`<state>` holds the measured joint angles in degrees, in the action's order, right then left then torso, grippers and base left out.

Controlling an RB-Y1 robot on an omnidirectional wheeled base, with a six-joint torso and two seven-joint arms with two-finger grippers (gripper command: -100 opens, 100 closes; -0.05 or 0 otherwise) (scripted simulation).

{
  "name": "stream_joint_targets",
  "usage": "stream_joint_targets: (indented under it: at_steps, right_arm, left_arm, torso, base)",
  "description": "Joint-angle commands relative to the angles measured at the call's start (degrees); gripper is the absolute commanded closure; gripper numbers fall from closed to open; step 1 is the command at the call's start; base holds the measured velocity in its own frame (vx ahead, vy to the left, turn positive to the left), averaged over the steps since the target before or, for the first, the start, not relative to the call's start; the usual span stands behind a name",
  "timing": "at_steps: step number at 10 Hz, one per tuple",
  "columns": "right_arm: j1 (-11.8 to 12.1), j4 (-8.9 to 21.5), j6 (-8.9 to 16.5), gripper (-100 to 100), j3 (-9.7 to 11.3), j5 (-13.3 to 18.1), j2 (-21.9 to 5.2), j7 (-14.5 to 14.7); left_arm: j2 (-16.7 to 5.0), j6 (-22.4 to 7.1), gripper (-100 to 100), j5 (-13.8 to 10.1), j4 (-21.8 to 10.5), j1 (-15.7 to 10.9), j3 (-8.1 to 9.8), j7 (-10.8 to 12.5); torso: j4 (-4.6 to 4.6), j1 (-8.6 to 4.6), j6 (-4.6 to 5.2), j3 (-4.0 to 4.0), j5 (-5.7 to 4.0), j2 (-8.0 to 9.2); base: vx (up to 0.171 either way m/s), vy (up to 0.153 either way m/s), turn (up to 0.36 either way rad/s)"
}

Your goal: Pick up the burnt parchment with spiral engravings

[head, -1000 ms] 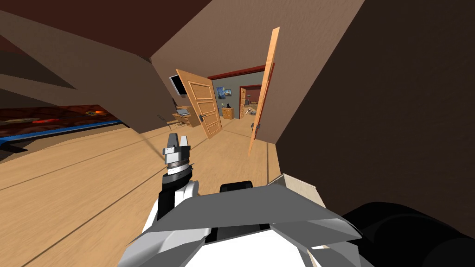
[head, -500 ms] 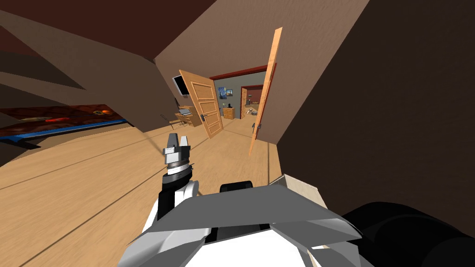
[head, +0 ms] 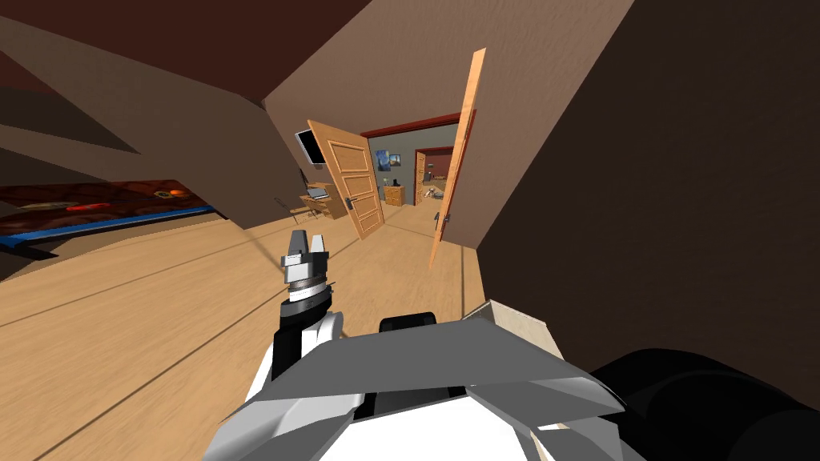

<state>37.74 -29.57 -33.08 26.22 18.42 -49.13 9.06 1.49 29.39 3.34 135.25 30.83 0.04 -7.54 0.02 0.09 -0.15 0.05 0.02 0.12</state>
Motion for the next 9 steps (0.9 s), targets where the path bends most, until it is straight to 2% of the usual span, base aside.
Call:
stream_joint_targets:
  at_steps: [1, 2, 3, 5, 6, 8, 9]
  right_arm:
    - [1.47, -2.86, 0.59, 100, -2.21, 2.86, -0.22, -2.52]
    - [1.47, -3.28, 0.59, 100, -2.21, 4.38, -0.22, -2.52]
    - [2.96, -4.84, 1.32, 100, -4.56, 6.19, -0.29, -4.74]
    - [2.96, -6.63, 1.32, 100, -4.56, 9.38, -0.29, -5.65]
    - [4.45, -8.98, 2.04, 100, -6.91, 11.28, -0.35, -8.09]
    - [4.45, -9.98, 2.04, 100, -6.91, 14.37, -0.35, -8.78]
    - [5.94, -12.89, 2.76, 100, -9.27, 16.29, -0.42, -11.45]
  left_arm:
    - [0.0, 0.0, 0, 0.0, 0.0, 0.0, 0.0, 0.0]
    - [0.0, 0.0, 0, 0.0, 0.0, 0.01, 0.0, 0.0]
    - [0.0, 0.0, 0, 0.0, 0.0, 0.0, 0.0, 0.0]
    - [0.0, 0.0, 0, 0.0, 0.0, 0.0, 0.0, 0.0]
    - [0.0, 0.0, 0, 0.0, 0.0, 0.0, 0.0, 0.0]
    - [0.0, 0.0, 0, 0.0, 0.0, 0.0, 0.0, 0.0]
    - [0.0, 0.0, 0, 0.0, 0.0, 0.0, 0.0, 0.0]
  torso:
    - [0.0, 0.0, 0.0, 0.0, 0.0, 0.0]
    - [-0.01, -0.04, 0.06, -0.02, -0.01, -0.03]
    - [-0.01, -0.08, 0.03, -0.03, -0.02, -0.06]
    - [-0.01, -0.07, 0.07, -0.04, -0.04, -0.07]
    - [0.0, -0.03, 0.06, -0.03, -0.03, -0.05]
    - [0.0, -0.04, 0.12, -0.03, -0.02, -0.05]
    - [-0.01, -0.04, 0.12, -0.03, -0.02, -0.04]
  base:
    - [0.018, -0.02, -0.106]
    - [0.023, -0.025, -0.064]
    - [0.029, -0.029, -0.106]
    - [0.013, -0.013, -0.039]
    - [0.015, -0.013, -0.116]
    - [0.013, -0.011, -0.037]
    - [0.021, -0.022, -0.126]
